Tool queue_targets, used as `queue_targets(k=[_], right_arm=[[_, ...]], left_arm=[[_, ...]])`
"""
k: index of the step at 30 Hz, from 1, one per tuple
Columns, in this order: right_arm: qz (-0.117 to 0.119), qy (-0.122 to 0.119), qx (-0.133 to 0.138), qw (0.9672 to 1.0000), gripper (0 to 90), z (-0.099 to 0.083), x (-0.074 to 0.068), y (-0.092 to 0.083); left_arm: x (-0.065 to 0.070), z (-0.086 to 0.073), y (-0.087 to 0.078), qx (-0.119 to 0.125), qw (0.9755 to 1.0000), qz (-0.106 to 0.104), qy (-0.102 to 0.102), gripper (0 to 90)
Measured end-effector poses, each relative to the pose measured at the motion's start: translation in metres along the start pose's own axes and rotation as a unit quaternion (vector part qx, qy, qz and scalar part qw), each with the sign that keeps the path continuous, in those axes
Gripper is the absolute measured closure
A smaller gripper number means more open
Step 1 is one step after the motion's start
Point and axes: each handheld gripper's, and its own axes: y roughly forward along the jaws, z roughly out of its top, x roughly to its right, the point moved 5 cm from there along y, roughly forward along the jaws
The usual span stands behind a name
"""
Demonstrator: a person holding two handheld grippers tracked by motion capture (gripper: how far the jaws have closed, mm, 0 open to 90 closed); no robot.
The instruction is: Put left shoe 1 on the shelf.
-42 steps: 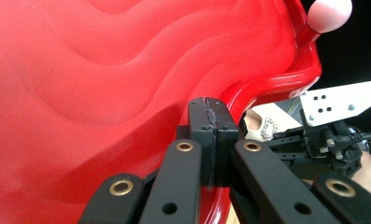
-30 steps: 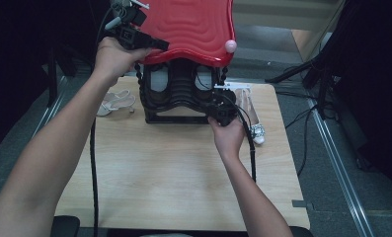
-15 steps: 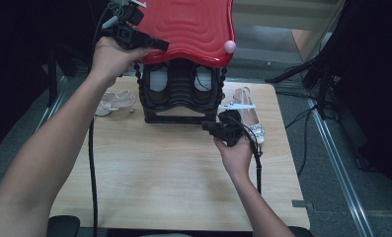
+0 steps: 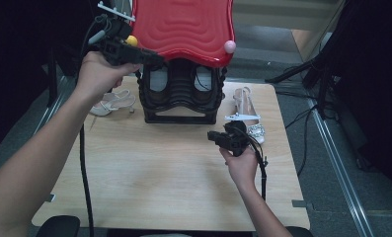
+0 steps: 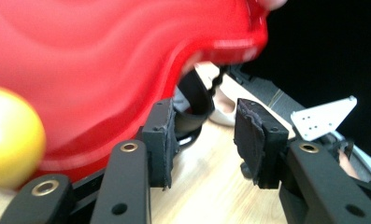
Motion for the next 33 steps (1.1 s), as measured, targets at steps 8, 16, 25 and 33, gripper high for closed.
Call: queue_targets(k=[8, 16, 25, 33], right_arm=[[0.008, -0.004, 0.003, 1.0000, 88.4, -0.012, 0.005, -0.002], [-0.018, 0.004, 0.026, 0.9995, 88.0, -0.023, 0.007, -0.004], [0.031, 0.017, 0.000, 0.9994, 80.4, -0.040, 0.009, 0.001], [0.050, 0.044, -0.002, 0.9978, 59.7, -0.042, 0.020, 0.000]], left_arm=[[0.001, -0.040, -0.006, -0.001, 1.0000, 0.002, -0.001, 51.9], [-0.004, -0.072, -0.002, -0.003, 0.9998, -0.008, -0.016, 51.5], [-0.017, -0.115, 0.010, -0.016, 0.9988, -0.013, -0.044, 50.2], [-0.027, -0.152, 0.029, -0.044, 0.9977, 0.005, -0.053, 50.4]])
